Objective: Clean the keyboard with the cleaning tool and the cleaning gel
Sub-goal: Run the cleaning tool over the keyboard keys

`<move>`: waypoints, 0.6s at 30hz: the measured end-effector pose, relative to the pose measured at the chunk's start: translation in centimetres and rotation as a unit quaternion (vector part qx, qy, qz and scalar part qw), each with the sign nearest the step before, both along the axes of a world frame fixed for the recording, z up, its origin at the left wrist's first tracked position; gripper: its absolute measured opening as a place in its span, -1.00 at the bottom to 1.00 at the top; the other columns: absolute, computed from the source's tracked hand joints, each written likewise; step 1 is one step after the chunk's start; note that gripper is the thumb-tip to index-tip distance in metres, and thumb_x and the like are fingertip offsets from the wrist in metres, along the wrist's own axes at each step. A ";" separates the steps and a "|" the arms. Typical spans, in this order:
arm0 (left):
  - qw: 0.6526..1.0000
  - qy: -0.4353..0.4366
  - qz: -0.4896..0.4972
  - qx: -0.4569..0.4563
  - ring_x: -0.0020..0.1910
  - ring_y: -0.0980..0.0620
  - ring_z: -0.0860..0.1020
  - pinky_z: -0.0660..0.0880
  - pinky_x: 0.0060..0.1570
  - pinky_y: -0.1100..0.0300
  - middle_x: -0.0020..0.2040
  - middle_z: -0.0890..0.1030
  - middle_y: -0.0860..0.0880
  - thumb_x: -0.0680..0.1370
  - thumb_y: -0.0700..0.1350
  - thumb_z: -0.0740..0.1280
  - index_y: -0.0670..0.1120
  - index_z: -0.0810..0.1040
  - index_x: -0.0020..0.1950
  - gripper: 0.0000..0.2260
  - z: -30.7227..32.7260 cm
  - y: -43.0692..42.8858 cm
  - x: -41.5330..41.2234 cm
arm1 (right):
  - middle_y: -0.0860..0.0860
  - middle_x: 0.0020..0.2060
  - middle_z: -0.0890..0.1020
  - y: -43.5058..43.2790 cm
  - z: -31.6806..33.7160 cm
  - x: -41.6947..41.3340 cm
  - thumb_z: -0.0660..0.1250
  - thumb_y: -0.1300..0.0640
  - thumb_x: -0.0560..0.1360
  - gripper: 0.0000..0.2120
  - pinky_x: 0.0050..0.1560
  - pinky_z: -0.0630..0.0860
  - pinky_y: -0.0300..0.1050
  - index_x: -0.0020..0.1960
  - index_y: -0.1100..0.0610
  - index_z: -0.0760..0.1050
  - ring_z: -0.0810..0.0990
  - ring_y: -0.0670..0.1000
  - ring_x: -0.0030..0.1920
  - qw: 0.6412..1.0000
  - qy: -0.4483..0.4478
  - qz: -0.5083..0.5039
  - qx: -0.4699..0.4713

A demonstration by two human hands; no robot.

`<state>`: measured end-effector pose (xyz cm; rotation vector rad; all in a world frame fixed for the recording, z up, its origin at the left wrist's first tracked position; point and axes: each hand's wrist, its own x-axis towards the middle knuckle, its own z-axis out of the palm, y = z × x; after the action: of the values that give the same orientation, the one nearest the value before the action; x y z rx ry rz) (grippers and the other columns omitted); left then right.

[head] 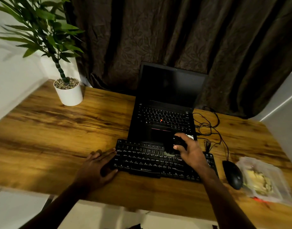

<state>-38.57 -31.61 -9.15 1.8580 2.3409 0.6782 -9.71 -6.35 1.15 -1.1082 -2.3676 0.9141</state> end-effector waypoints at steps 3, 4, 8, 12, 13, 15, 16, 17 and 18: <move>1.000 -0.004 0.003 0.003 0.33 0.06 0.42 0.30 0.35 0.02 0.52 0.26 0.24 0.51 0.36 0.19 0.14 0.29 0.53 -0.37 0.2 0.0 0.1 | 0.08 -0.03 0.63 0.3 0.1 1.6 0.37 0.20 0.54 -0.60 -0.44 0.52 -0.33 0.32 -0.07 0.43 0.61 -0.15 -0.28 1.000 0.002 -0.022 -0.003; 1.000 -0.004 0.003 0.004 0.33 0.05 0.42 0.29 0.35 0.02 0.52 0.26 0.24 0.51 0.35 0.19 0.14 0.29 0.53 -0.37 0.2 -0.1 0.2 | 0.07 -0.03 0.63 0.3 0.2 1.6 0.37 0.21 0.54 -0.61 -0.44 0.53 -0.32 0.32 -0.07 0.44 0.61 -0.16 -0.29 1.000 0.009 -0.024 -0.002; 1.000 -0.012 0.005 0.001 0.35 0.04 0.41 0.20 0.39 0.05 0.51 0.25 0.26 0.51 0.35 0.19 0.15 0.28 0.53 -0.37 0.2 -0.1 0.3 | -0.01 0.03 0.58 -0.4 -0.2 -0.1 0.37 0.22 0.53 -0.62 -0.33 0.57 -0.30 0.28 -0.09 0.45 0.61 -0.11 -0.07 0.999 0.024 -0.020 -0.017; 1.000 -0.015 0.003 -0.001 0.34 0.07 0.42 0.17 0.40 0.06 0.52 0.26 0.24 0.51 0.36 0.18 0.14 0.28 0.54 -0.37 0.3 -0.2 0.3 | 0.03 0.09 0.57 -0.5 -0.2 -0.9 0.38 0.23 0.52 -0.62 -0.31 0.59 -0.32 0.27 -0.09 0.47 0.61 -0.06 0.00 0.998 0.046 -0.008 -0.030; 1.000 -0.017 0.003 0.001 0.34 0.06 0.43 0.18 0.40 0.05 0.51 0.28 0.23 0.51 0.36 0.19 0.13 0.29 0.53 -0.37 0.3 -0.2 0.3 | 0.03 0.08 0.58 -0.2 -0.2 -0.5 0.38 0.23 0.52 -0.61 -0.33 0.57 -0.33 0.27 -0.09 0.46 0.62 -0.06 -0.02 0.998 0.044 -0.009 -0.033; 1.000 -0.020 0.002 0.008 0.33 0.03 0.45 0.24 0.39 0.02 0.50 0.31 0.21 0.51 0.35 0.20 0.13 0.32 0.52 -0.38 0.1 -0.2 0.3 | 0.06 0.04 0.60 0.4 0.2 0.8 0.38 0.22 0.53 -0.62 -0.38 0.55 -0.32 0.27 -0.09 0.46 0.64 -0.03 -0.09 1.000 0.023 -0.008 -0.019; 1.000 -0.019 0.002 0.012 0.33 0.02 0.46 0.27 0.38 0.00 0.50 0.32 0.21 0.51 0.35 0.20 0.12 0.33 0.51 -0.38 0.1 -0.1 0.3 | 0.07 0.02 0.62 0.8 0.4 1.6 0.38 0.22 0.53 -0.62 -0.39 0.55 -0.32 0.27 -0.11 0.46 0.65 -0.02 -0.12 1.000 0.010 -0.008 -0.009; 1.000 -0.019 0.001 0.016 0.32 0.01 0.47 0.31 0.36 -0.02 0.50 0.33 0.20 0.51 0.35 0.20 0.12 0.33 0.51 -0.38 0.2 -0.1 0.3 | 0.07 0.00 0.63 1.1 0.5 2.4 0.37 0.22 0.53 -0.61 -0.39 0.55 -0.33 0.26 -0.13 0.45 0.66 -0.03 -0.13 1.000 -0.003 -0.010 0.002; 1.000 -0.019 0.001 0.021 0.31 0.00 0.47 0.35 0.33 -0.03 0.49 0.34 0.20 0.51 0.34 0.21 0.12 0.34 0.51 -0.39 0.2 -0.1 0.3 | 0.05 -0.01 0.63 1.3 0.7 3.0 0.37 0.21 0.54 -0.62 -0.39 0.54 -0.36 0.26 -0.13 0.44 0.65 -0.07 -0.14 1.000 -0.017 -0.018 0.012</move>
<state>-38.23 -31.75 -8.90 1.8428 2.3238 0.7623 -6.68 -5.03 1.88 -1.1614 -2.3727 0.8586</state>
